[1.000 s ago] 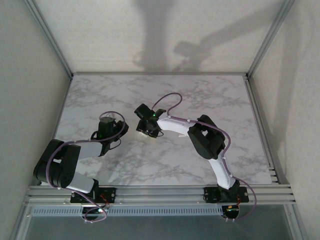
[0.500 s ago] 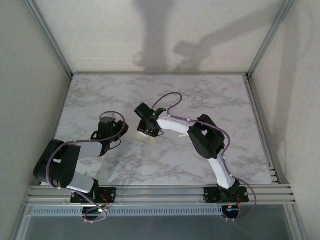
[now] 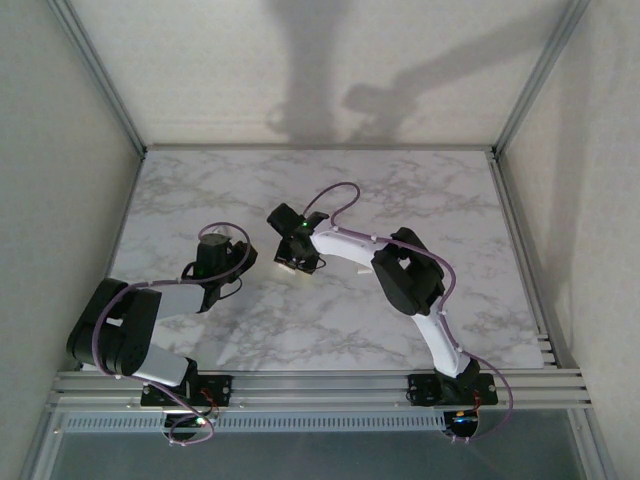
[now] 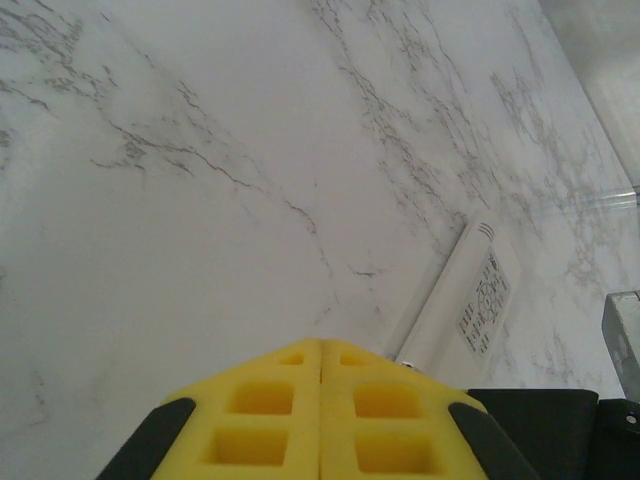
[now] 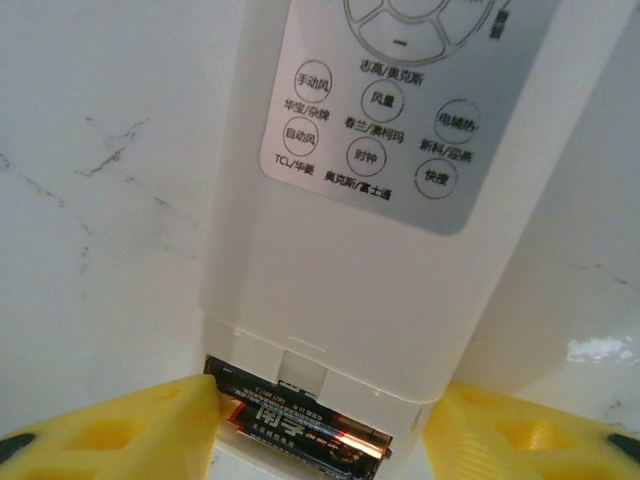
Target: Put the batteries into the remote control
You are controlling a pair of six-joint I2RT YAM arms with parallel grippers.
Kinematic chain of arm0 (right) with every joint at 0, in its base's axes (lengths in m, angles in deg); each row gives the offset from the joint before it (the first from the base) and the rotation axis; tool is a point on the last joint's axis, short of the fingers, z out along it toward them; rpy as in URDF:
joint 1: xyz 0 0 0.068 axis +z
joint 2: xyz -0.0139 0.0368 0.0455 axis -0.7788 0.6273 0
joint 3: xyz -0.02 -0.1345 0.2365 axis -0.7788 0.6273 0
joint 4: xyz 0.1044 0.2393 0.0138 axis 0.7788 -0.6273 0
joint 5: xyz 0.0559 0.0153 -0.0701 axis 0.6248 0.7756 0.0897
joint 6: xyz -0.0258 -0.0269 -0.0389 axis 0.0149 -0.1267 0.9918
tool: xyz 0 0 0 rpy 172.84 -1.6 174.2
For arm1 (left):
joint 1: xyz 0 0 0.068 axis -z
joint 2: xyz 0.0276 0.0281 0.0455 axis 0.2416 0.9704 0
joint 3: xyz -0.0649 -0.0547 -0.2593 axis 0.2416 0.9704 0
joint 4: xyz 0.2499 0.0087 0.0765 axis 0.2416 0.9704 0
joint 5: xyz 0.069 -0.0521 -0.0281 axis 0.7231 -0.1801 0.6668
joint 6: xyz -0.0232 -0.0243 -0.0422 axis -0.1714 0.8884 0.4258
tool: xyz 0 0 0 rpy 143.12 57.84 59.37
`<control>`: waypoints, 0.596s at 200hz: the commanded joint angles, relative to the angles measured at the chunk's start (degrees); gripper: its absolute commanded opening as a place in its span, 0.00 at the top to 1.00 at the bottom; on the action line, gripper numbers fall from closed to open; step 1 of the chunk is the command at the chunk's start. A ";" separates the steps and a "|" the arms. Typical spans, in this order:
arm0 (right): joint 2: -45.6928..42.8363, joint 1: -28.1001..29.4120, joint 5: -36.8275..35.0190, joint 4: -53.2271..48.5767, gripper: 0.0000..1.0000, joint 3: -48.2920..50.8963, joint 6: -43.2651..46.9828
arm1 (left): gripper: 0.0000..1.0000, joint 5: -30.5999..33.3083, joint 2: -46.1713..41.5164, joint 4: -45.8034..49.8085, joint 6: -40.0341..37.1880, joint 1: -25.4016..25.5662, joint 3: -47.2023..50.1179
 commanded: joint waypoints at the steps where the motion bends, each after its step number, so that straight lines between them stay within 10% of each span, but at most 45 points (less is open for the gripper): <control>1: 2.70 -0.22 -1.09 -3.76 0.40 3.82 2.23 | 0.94 -0.84 -0.14 -1.20 0.33 -0.47 0.33; 65: -4.71 -0.77 -1.48 -0.39 0.33 4.25 8.33 | 0.91 -1.35 -1.17 -1.39 -0.65 -0.47 0.56; 119: -9.36 -2.25 1.75 9.25 0.47 14.14 6.76 | 0.87 -3.91 -0.98 -4.86 -1.84 -0.04 1.01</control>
